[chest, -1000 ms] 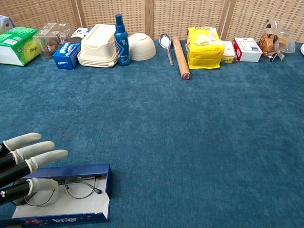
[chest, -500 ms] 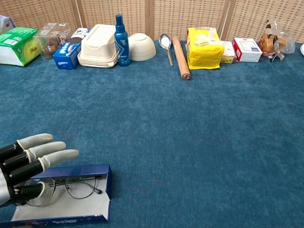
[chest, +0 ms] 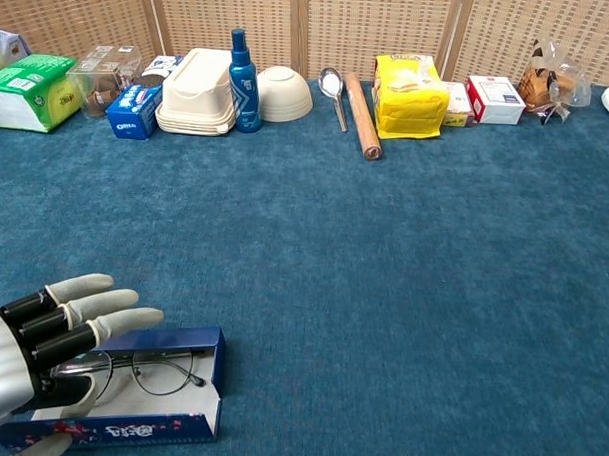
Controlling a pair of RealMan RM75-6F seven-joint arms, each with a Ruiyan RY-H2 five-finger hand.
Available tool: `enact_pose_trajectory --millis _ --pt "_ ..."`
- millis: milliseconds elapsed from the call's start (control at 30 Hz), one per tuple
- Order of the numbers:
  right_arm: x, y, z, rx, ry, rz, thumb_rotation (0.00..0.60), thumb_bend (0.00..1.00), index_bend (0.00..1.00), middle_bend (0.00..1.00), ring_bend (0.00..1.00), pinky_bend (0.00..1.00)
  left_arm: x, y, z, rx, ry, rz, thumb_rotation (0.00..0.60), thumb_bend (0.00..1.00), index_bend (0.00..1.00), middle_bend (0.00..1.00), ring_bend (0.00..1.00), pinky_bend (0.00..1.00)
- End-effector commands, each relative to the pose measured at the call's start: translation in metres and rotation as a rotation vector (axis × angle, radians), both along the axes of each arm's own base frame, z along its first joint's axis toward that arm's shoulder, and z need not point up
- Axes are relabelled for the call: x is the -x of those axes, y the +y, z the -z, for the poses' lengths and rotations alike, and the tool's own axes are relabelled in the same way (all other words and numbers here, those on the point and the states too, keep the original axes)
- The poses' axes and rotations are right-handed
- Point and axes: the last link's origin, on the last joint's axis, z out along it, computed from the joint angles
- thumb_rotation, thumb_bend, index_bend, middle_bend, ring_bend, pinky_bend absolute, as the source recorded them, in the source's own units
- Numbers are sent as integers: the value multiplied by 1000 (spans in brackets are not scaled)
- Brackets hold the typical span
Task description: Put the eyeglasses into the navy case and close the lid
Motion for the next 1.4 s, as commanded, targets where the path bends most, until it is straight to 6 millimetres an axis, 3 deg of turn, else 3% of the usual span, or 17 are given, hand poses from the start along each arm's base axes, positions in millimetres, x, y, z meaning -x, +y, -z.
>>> enact_pose_trajectory --millis 33,133,700,1400 --pt "1 0 0 0 0 1 600 244 41 291 251 312 -1 0 0 7 -9 -16 556 470 591 79 0 0" --pt "1 1 0 2 -2 3 600 244 41 291 251 312 -1 -1 -1 14 -26 -43 591 493 605 96 0 0" --pt "3 1 1 -3 -10 6 600 240 40 291 251 312 6 10 -20 -72 -71 -112 589 499 576 81 0 0" --pt "7 0 -5 3 -6 21 600 238 34 291 251 312 3 36 -13 -119 -122 -201 588 496 518 56 0 0"
